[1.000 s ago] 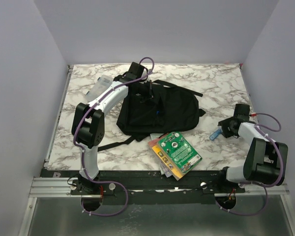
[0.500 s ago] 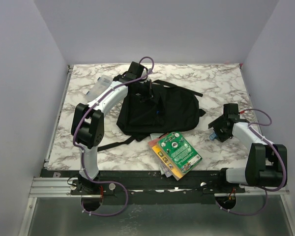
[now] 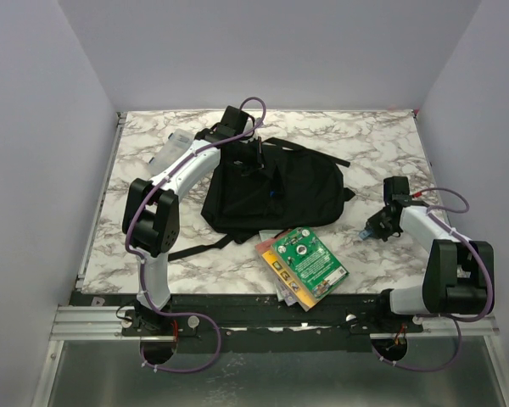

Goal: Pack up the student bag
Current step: Pick up the stationery from the center of the board, then place the stationery in the student bag.

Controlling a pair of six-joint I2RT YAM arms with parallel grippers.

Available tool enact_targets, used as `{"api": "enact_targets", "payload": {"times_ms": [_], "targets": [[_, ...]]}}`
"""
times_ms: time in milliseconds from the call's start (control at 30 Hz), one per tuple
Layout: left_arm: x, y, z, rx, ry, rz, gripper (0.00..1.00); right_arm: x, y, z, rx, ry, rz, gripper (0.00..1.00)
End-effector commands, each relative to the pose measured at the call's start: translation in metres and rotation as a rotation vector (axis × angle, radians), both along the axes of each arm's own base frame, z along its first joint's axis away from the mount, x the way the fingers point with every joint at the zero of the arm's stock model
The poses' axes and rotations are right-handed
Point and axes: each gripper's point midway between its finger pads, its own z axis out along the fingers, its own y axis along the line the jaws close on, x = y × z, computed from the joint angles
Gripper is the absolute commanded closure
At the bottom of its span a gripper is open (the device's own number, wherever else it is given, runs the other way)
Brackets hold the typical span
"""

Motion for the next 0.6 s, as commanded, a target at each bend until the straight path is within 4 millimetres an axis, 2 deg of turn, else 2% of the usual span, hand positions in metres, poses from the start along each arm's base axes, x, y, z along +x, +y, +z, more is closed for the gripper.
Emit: {"api": "enact_targets", "payload": {"times_ms": [0, 67, 133, 233, 367, 433, 533, 567], "targets": [[-0.009, -0.006, 0.033, -0.052, -0.061, -0.036, 1.0, -0.051, -0.001, -0.029, -0.024, 0.194, 0.006, 1.0], [-0.009, -0.006, 0.033, -0.05, -0.062, -0.034, 1.0, -0.039, -0.003, -0.017, -0.038, 0.148, 0.028, 1.0], [-0.008, -0.005, 0.035, -0.052, -0.064, -0.034, 1.0, -0.02, -0.004, 0.004, -0.054, 0.071, 0.074, 1.0], [-0.008, -0.005, 0.031, -0.046, -0.058, -0.031, 1.0, 0.014, -0.004, 0.045, -0.077, -0.107, 0.155, 1.0], [-0.007, -0.005, 0.026, -0.039, -0.048, -0.026, 1.0, 0.056, 0.008, 0.108, -0.071, -0.356, 0.267, 1.0], [-0.006, -0.004, 0.025, -0.04, -0.045, -0.025, 1.0, 0.072, 0.025, 0.134, -0.027, -0.468, 0.344, 1.0], [-0.005, -0.003, 0.025, -0.036, -0.048, -0.02, 1.0, 0.093, 0.073, 0.162, 0.086, -0.604, 0.52, 1.0], [-0.005, -0.003, 0.025, -0.037, -0.046, -0.02, 1.0, 0.097, 0.096, 0.167, 0.129, -0.637, 0.589, 1.0]]}}
